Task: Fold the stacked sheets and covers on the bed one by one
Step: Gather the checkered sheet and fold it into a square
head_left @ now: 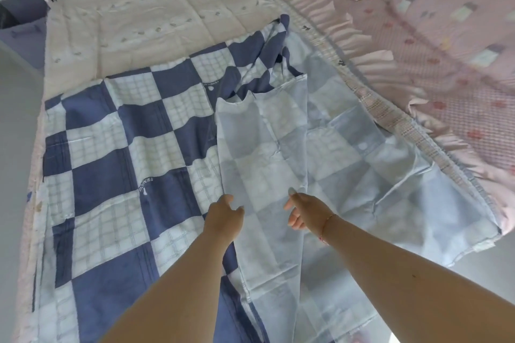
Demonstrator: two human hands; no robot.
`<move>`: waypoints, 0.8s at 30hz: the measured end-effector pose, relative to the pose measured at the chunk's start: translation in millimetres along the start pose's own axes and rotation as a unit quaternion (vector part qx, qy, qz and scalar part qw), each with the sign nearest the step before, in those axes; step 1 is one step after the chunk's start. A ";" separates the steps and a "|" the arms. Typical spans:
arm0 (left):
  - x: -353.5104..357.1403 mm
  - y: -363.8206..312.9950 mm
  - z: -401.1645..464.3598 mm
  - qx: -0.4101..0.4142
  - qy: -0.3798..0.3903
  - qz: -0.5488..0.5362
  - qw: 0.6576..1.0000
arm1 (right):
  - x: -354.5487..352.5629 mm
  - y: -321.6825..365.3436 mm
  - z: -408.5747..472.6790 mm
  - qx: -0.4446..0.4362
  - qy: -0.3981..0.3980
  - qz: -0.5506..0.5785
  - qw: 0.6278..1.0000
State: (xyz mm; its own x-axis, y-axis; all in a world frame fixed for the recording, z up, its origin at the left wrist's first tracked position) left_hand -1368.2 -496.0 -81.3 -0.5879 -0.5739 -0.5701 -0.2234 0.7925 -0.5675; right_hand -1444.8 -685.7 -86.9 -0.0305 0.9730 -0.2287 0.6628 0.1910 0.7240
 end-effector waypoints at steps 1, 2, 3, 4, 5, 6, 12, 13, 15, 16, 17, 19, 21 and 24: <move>3.0 1.6 11.0 -0.012 0.006 -0.004 1.000 | -0.5 -1.0 7.8 0.000 0.006 0.002 1.000; 5.7 2.9 21.6 -0.024 0.012 -0.012 1.000 | -2.0 -3.0 15.7 0.000 0.010 0.003 1.000; 9.0 2.7 33.1 -0.034 0.016 -0.028 0.999 | -5.6 -5.0 24.7 0.000 0.016 0.005 1.000; 9.4 1.6 41.3 -0.039 0.012 -0.051 0.998 | -9.5 -6.1 31.2 -0.001 0.018 0.010 1.000; 9.6 -2.3 49.6 -0.042 -0.002 -0.078 0.996 | -16.0 -7.6 39.5 -0.004 0.019 0.020 1.000; 9.7 -9.3 55.7 -0.041 -0.020 -0.108 0.993 | -25.1 -9.0 47.1 -0.004 0.017 0.023 1.000; 49.0 -94.5 58.8 0.077 -0.014 -0.062 0.995 | -104.2 -0.2 74.8 -0.015 -0.035 0.027 0.999; 62.8 -112.6 54.9 0.100 0.011 -0.056 0.993 | -119.7 6.3 79.0 -0.020 -0.043 0.030 0.998; 95.9 -144.0 45.3 0.119 0.079 -0.048 0.989 | -146.5 22.9 86.3 -0.037 -0.050 0.021 0.998; 114.3 -155.8 40.7 0.121 0.124 -0.043 0.984 | -157.0 31.0 90.8 -0.052 -0.054 0.000 0.997; 133.8 -165.5 35.9 0.118 0.169 -0.037 0.978 | -166.7 38.2 94.1 -0.065 -0.057 -0.047 0.995; 166.3 -179.3 28.4 0.101 0.234 -0.030 0.966 | -191.1 43.3 98.7 -0.068 -0.079 -0.144 0.984; 187.1 -190.2 27.5 0.078 0.258 -0.043 0.962 | -233.4 31.9 101.1 -0.049 -0.142 -0.181 0.972; 204.9 -195.9 34.9 0.050 0.260 -0.059 0.962 | -312.2 -1.3 95.2 0.019 -0.246 -0.165 0.955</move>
State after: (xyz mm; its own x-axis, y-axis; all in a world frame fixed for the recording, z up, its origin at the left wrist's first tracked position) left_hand -1417.7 -776.1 -107.7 -0.8785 -0.4574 -0.1377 -0.2524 0.6893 -0.6791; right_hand -1365.0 -1002.1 -78.4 0.1062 0.6810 -0.7246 0.7044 0.4628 0.5382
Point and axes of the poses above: each hand's wrist, its own z-axis towards the middle knuckle, its own x-axis out of the palm, y = z × x, the point moved 8 cm from there along z, towards the middle knuckle, and after that the axes turned 5 degrees about y, right-handed, at the moved point
